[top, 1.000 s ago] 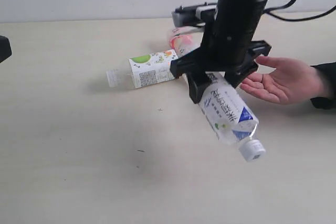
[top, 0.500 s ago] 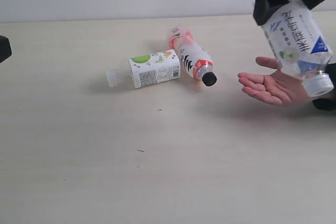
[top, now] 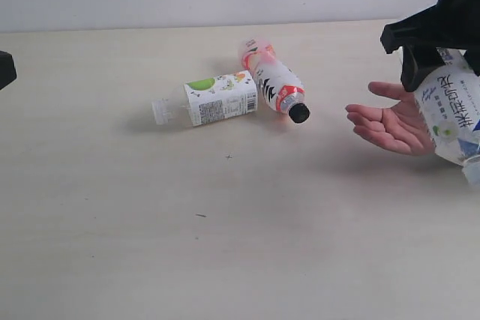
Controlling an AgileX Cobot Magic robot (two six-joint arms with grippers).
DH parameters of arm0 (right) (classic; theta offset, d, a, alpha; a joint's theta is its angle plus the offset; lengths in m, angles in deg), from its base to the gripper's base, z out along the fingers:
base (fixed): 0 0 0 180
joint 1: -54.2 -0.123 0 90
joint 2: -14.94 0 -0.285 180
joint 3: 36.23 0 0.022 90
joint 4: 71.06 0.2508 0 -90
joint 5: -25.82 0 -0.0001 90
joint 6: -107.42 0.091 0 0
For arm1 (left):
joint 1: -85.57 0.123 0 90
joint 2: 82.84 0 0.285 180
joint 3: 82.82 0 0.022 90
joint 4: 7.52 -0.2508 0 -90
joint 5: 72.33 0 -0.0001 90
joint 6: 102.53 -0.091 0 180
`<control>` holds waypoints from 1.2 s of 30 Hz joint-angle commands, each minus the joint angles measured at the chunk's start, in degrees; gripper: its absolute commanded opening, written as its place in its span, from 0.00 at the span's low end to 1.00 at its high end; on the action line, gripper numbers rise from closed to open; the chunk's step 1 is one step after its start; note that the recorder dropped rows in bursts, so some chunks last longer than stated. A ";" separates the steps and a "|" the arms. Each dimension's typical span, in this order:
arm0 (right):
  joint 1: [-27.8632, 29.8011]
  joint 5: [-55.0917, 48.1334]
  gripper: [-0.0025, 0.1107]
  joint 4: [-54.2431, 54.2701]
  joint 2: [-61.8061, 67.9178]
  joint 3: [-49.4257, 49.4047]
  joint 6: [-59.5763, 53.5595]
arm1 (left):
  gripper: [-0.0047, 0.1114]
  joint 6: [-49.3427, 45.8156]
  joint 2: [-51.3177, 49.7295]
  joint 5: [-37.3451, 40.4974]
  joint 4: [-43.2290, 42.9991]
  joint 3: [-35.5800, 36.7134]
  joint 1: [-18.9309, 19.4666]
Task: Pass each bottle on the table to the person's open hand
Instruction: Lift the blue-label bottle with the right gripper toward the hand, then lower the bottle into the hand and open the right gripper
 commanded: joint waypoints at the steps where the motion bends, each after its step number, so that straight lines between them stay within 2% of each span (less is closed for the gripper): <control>1: 0.25 4.29 0.02 -0.29 0.07 -1.84 0.00 | 0.05 -0.02 0.28 -0.33 -0.21 0.19 0.10; 23: 0.25 12.23 0.02 -0.29 9.34 -2.24 -0.81 | 0.05 -0.02 0.28 -0.33 -0.21 0.19 0.10; 25: 0.25 12.39 0.04 -0.29 9.75 -2.24 -0.81 | 0.05 -0.02 0.28 -0.33 -0.21 0.19 0.10; 30: 0.25 12.69 0.25 -0.29 9.86 -2.24 -0.81 | 0.05 -0.02 0.28 -0.33 -0.21 0.19 0.10; 36: 0.25 12.29 0.61 -0.29 9.86 -2.24 -0.81 | 0.05 -0.02 0.28 -0.33 -0.21 0.19 0.10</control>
